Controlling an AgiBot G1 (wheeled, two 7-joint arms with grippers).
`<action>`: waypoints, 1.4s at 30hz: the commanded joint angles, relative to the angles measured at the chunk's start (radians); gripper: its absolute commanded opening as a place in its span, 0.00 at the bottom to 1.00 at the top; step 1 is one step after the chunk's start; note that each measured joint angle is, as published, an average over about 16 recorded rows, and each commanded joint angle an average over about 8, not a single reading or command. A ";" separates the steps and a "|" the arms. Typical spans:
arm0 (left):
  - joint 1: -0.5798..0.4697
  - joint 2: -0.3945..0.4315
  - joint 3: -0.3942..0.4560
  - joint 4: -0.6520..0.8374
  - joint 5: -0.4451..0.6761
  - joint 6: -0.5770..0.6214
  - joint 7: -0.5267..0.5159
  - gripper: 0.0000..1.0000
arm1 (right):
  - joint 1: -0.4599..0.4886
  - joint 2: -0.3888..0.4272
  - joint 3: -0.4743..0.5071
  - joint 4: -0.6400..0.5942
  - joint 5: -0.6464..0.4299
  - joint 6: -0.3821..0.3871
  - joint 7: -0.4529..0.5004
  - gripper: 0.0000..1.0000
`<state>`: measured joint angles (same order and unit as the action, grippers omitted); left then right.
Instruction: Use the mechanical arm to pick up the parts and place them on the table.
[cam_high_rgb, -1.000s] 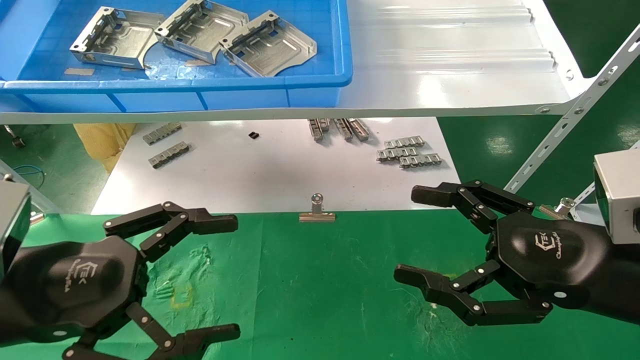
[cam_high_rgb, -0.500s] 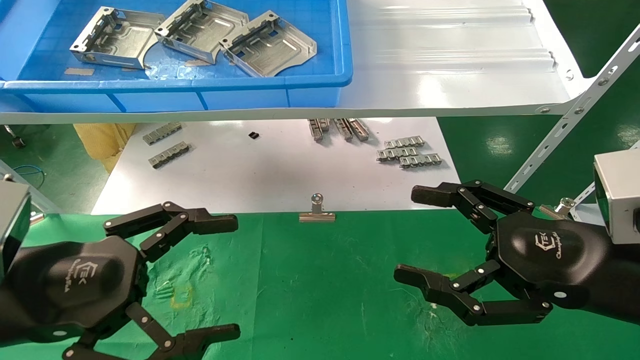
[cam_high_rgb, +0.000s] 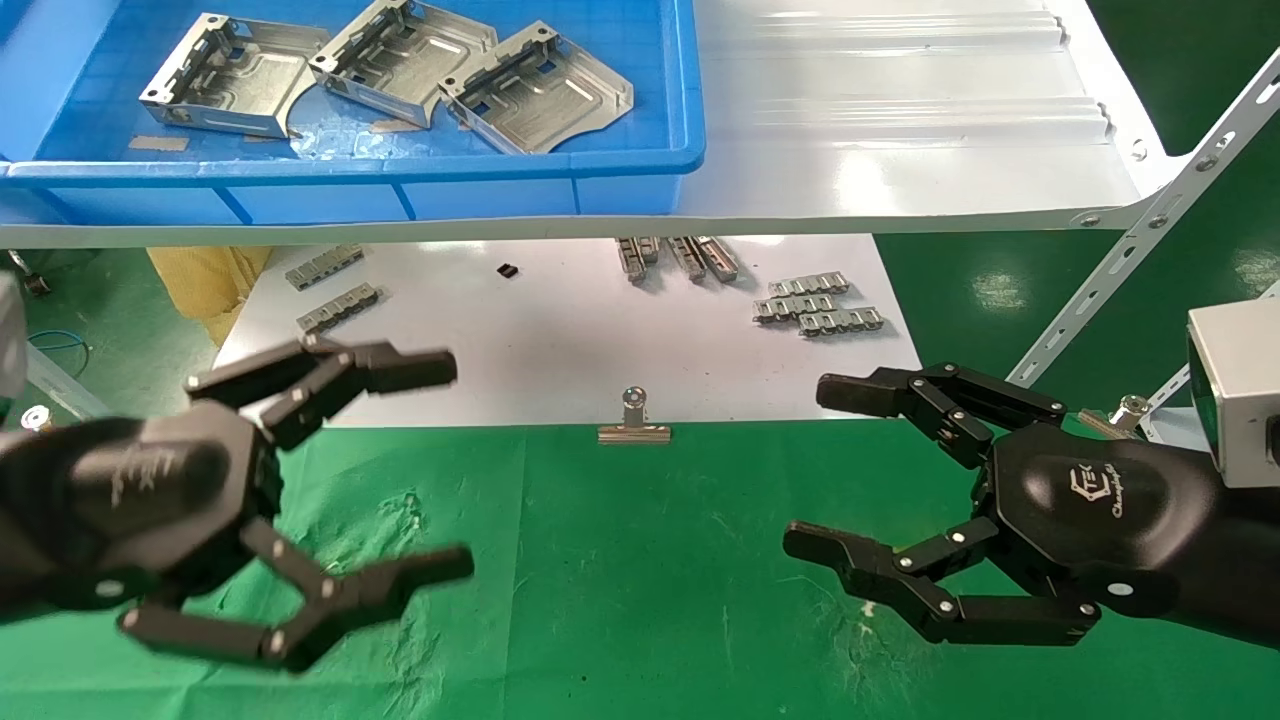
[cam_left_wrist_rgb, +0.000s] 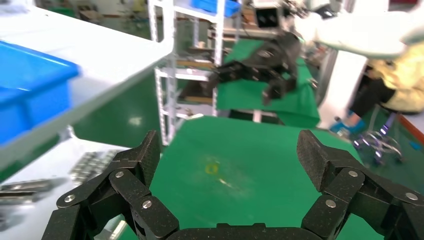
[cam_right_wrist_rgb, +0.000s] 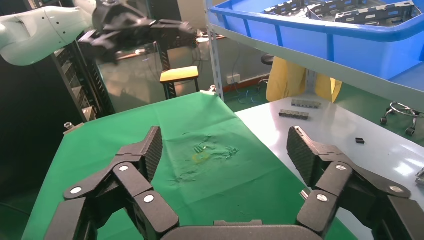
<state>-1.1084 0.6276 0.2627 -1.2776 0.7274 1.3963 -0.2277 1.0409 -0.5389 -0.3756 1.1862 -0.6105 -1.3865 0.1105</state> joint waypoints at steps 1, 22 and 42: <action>-0.005 0.002 -0.005 -0.002 -0.002 -0.023 -0.008 1.00 | 0.000 0.000 0.000 0.000 0.000 0.000 0.000 0.00; -0.263 0.207 0.061 0.259 0.212 -0.341 -0.001 1.00 | 0.000 0.000 0.000 0.000 0.000 0.000 0.000 0.00; -0.637 0.226 0.171 0.681 0.470 -0.398 -0.012 1.00 | 0.000 0.000 0.000 0.000 0.000 0.000 0.000 0.00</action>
<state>-1.7460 0.8581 0.4371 -0.6036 1.2028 0.9886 -0.2503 1.0409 -0.5389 -0.3756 1.1862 -0.6105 -1.3865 0.1105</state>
